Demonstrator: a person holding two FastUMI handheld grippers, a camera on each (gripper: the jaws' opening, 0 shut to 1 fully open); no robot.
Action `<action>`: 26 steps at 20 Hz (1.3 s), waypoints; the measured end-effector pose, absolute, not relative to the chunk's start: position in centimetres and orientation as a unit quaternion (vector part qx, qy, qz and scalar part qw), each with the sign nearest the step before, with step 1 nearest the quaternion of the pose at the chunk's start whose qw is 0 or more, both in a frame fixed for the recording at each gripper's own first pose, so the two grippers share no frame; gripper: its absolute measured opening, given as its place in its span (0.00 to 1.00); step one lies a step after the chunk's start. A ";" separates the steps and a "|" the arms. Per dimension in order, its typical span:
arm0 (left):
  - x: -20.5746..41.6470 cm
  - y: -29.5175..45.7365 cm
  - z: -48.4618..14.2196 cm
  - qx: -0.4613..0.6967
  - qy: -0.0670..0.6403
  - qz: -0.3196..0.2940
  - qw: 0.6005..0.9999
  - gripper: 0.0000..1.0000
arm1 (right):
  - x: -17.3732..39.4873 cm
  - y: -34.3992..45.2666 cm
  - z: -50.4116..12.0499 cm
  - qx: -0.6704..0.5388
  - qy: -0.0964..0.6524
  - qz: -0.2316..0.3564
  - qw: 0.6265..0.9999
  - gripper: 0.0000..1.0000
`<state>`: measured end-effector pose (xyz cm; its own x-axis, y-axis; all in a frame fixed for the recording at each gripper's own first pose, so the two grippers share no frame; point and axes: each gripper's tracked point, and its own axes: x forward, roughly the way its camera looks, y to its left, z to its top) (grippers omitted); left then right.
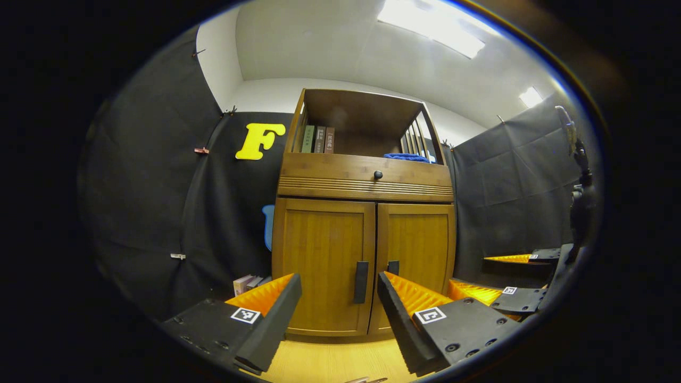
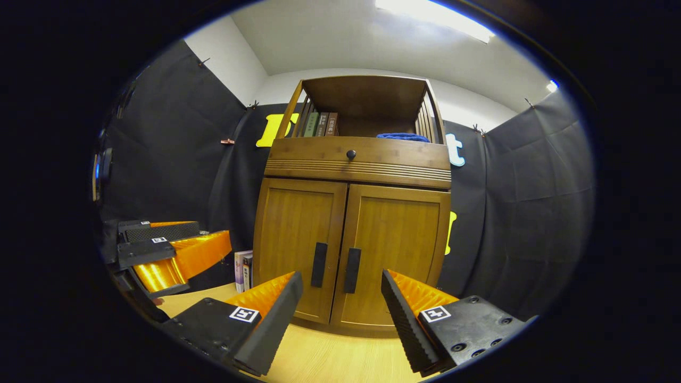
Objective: Open the right door of the double-door shoe cabinet with the right hand, and open the left door with the left hand.
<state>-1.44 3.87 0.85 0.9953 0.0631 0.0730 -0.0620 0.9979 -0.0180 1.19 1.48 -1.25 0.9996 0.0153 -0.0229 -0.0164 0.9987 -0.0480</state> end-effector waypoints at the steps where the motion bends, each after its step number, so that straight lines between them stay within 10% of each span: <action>1: -1.5 4.1 0.9 -0.003 -0.037 0.035 0.999 0.90 | 1.6 1.5 -1.5 -0.023 0.014 0.008 1.000 0.94; 26: -5.2 9.2 -1.1 0.006 -0.032 0.055 0.998 0.91 | 21.7 -0.3 -10.8 -0.039 0.058 -0.055 0.996 0.88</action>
